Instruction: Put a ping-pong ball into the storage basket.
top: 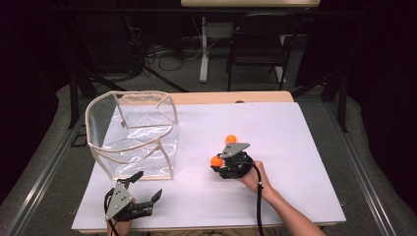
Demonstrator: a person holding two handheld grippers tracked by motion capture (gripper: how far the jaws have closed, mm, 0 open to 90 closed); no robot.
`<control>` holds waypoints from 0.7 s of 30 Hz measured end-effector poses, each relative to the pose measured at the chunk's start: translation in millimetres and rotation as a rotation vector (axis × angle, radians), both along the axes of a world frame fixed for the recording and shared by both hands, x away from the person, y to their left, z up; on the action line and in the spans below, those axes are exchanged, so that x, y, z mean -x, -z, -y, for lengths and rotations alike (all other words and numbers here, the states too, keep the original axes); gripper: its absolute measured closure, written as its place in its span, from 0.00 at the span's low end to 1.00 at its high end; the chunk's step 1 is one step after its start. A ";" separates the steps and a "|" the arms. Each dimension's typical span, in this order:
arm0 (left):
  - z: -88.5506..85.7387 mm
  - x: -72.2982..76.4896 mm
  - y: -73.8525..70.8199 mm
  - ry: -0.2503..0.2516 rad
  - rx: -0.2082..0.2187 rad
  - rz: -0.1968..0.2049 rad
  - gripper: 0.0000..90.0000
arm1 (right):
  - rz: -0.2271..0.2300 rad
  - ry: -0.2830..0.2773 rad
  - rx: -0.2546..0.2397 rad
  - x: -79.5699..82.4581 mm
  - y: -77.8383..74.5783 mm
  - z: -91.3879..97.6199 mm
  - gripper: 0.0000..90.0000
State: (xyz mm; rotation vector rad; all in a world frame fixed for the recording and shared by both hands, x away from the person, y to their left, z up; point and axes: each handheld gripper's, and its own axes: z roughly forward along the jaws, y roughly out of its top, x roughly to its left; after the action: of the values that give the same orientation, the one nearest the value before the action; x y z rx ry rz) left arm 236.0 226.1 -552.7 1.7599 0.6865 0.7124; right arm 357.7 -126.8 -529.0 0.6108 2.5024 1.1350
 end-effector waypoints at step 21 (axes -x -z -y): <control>0.8 0.1 0.1 0.002 0.002 0.000 0.17 | 0.036 0.017 -0.032 3.2 -10.7 1.8 0.57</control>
State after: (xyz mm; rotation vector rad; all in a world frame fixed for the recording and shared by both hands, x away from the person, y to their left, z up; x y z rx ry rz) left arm 235.9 225.3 -552.7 1.7583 0.6845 0.7100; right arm 354.6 -128.5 -518.3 0.6136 2.4492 1.1714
